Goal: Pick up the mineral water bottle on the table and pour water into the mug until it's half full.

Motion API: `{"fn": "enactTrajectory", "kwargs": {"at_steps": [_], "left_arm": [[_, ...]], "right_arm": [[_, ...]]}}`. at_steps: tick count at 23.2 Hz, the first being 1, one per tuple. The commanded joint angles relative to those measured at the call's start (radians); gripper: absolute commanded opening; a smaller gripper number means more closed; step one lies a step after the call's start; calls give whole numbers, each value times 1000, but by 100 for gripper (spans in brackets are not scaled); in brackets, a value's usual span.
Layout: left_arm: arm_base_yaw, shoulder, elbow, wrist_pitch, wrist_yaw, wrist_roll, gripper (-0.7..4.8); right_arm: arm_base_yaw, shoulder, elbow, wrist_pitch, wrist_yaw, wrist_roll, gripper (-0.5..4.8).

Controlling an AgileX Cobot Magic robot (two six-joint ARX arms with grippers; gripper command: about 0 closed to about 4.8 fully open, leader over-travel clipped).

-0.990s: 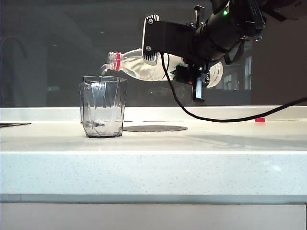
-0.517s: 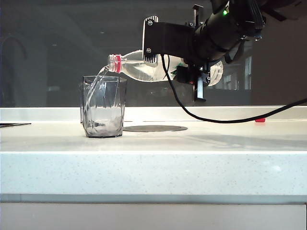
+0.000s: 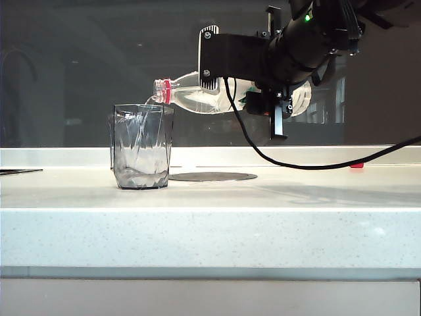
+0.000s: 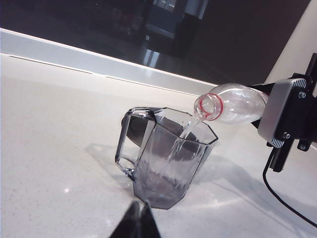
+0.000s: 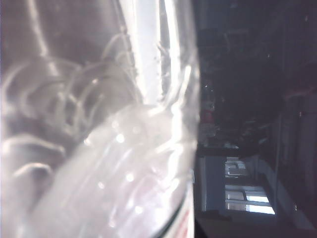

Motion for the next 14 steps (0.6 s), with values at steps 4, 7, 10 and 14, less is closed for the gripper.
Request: {"fn": "enactTrajectory", "kwargs": {"at_steps": [4, 7, 10, 14], "left_arm": [[2, 0, 3, 16, -3, -2, -4], [2, 0, 3, 16, -3, -2, -4], [2, 0, 3, 16, -3, -2, -4], [2, 0, 3, 16, -3, -2, -4]], "right_arm": [[2, -10, 10, 95, 25, 0, 214], [1, -11, 10, 100, 25, 0, 213], [1, -11, 10, 100, 25, -14, 211], [1, -11, 10, 100, 25, -26, 211]]}}
